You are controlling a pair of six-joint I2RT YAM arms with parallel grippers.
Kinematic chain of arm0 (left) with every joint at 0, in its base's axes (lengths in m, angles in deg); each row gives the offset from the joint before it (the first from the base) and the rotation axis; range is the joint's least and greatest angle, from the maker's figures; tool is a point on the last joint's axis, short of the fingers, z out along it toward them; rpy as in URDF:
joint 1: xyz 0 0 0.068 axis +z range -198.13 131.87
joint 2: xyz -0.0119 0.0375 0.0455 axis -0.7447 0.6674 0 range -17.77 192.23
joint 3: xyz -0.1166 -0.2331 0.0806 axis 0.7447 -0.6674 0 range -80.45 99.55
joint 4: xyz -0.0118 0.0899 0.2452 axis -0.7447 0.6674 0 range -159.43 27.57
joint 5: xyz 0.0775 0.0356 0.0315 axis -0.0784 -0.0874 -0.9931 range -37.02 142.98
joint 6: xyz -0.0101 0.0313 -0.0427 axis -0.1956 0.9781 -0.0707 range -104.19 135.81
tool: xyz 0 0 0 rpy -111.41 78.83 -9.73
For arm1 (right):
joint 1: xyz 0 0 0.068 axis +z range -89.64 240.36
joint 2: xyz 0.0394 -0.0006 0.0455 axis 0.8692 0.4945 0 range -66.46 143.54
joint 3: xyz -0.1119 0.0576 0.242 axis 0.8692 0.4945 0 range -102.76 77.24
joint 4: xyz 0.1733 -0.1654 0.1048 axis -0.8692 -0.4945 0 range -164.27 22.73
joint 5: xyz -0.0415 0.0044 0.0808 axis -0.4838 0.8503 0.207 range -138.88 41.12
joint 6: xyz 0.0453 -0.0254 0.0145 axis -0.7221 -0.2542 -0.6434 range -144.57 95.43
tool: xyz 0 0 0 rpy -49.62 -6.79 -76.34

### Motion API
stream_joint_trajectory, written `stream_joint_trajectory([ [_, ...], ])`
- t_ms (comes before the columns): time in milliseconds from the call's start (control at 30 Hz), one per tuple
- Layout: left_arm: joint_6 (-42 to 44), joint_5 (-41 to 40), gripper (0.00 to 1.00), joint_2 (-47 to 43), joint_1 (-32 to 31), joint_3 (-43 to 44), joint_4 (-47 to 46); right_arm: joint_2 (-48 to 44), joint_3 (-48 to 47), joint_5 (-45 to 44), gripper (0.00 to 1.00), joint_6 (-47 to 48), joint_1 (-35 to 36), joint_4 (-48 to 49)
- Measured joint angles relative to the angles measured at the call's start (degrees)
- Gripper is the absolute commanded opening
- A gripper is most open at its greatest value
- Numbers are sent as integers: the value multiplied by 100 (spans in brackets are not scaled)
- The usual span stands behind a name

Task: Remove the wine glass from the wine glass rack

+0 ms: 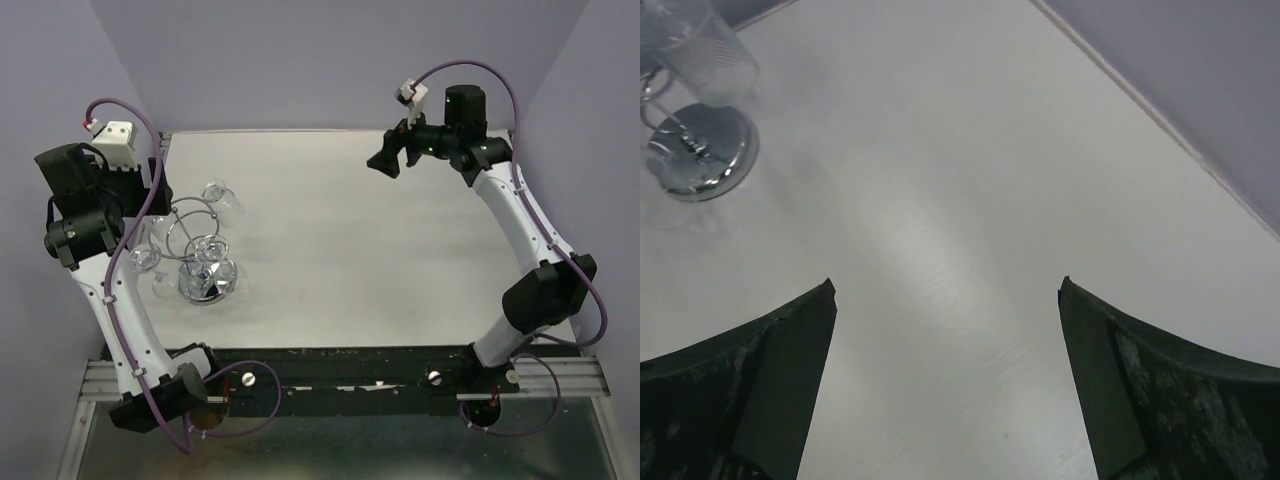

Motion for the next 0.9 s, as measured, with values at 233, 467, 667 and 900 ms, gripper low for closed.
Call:
stream_joint_trajectory([
  [233, -590, 413, 94, 415, -179, 258, -422, 498, -400, 1003, 100, 385, 623, 317],
  [467, -883, 319, 93, 828, -562, 988, -614, 815, -197, 1327, 100, 424, 1318, 1237],
  [667, -1255, 186, 90, 1069, -575, 1169, -702, 741, 918, 1451, 100, 540, 2094, 2439],
  [900, -1458, 144, 87, 1344, -667, 1495, -697, 608, 2835, 1377, 95, -188, 2931, 4894],
])
